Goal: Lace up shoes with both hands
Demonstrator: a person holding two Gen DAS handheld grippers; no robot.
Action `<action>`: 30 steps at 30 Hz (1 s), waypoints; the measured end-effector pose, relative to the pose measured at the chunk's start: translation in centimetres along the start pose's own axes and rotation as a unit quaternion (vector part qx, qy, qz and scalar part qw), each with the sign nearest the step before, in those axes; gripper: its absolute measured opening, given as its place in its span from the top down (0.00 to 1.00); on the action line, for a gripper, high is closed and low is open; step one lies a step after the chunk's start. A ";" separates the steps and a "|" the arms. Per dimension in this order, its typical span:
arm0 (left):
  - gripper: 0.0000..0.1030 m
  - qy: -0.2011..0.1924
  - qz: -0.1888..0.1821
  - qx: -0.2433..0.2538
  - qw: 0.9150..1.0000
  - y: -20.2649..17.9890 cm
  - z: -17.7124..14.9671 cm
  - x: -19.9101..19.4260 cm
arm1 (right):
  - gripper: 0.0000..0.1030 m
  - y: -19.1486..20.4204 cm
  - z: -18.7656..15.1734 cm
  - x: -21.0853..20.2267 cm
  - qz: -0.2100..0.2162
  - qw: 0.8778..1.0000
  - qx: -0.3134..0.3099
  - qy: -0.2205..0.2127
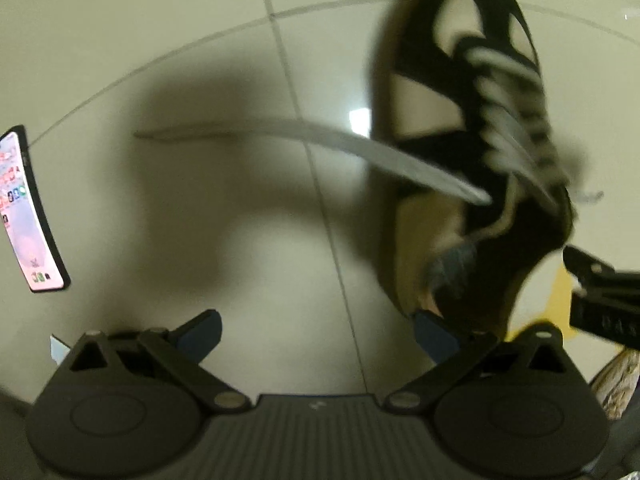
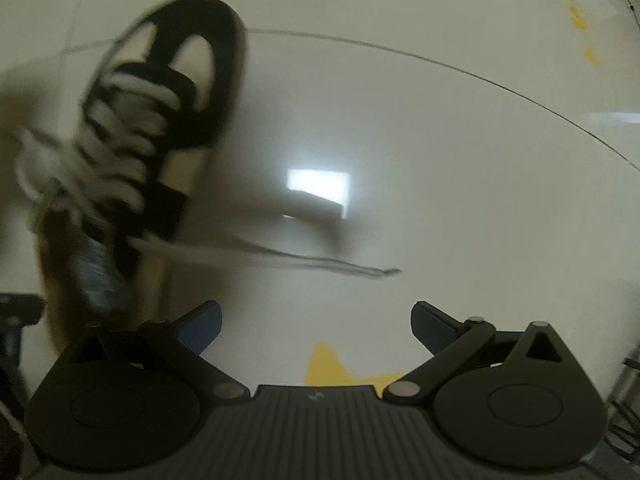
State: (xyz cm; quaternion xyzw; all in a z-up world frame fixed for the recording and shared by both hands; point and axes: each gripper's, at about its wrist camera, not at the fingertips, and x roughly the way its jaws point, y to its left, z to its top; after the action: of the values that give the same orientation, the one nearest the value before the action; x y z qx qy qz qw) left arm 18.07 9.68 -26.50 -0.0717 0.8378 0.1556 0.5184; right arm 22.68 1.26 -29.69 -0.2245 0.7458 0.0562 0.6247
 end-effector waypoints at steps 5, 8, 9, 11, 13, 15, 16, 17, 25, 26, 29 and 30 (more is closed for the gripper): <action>0.00 -0.009 0.048 0.004 0.999 -1.8 -0.4 -0.5 | 0.00 0.6 0.4 0.6 -0.008 1.000 0.005 0.007; 0.00 -0.007 0.065 -0.010 0.998 -2.2 -0.6 -0.5 | 0.00 1.0 0.7 1.0 -0.013 1.000 0.007 0.011; 0.00 -0.007 0.071 -0.015 0.997 -2.3 -0.7 -0.5 | 0.00 1.2 0.8 1.1 -0.014 1.000 0.007 0.012; 0.00 -0.011 0.083 -0.018 0.996 -2.7 -1.0 -0.5 | 0.00 2.2 1.1 1.1 -0.014 1.000 0.004 0.009; 0.00 -0.014 0.092 -0.020 0.995 -3.0 -1.2 -0.6 | 0.00 3.2 1.5 1.1 -0.013 1.000 0.001 0.007; 0.00 -0.016 0.096 -0.024 0.995 -3.7 -1.6 -1.0 | 0.00 4.3 1.9 0.9 -0.011 1.000 -0.001 0.004; 0.00 -0.017 0.098 -0.027 0.995 -4.1 -1.8 -1.3 | 0.00 4.7 2.0 0.8 -0.010 1.000 -0.001 0.003; 0.00 -0.017 0.099 -0.029 0.995 -4.3 -1.9 -1.6 | 0.00 4.9 2.2 0.7 -0.010 1.000 -0.001 0.002; 0.00 -0.012 0.104 -0.016 0.994 -4.8 -1.9 -3.3 | 0.00 5.4 3.1 0.1 -0.015 1.000 -0.015 -0.003; 0.00 -0.014 0.103 -0.010 0.994 -4.4 -1.4 -2.3 | 0.00 5.7 3.2 0.1 -0.015 1.000 -0.016 -0.005; 0.00 -0.022 0.102 0.006 0.995 -4.2 -1.6 -2.0 | 0.00 6.0 2.8 -0.3 0.006 1.000 -0.025 -0.015; 0.00 -0.023 0.110 0.011 0.994 -4.2 -1.7 -2.0 | 0.00 6.1 2.6 -0.3 0.014 0.999 -0.031 -0.017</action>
State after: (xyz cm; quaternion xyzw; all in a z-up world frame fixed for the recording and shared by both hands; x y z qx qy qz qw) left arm 18.68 5.09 -24.73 0.0299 0.8302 0.2038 0.5181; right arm 22.55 7.72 -31.17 -0.2326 0.7363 0.0919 0.6287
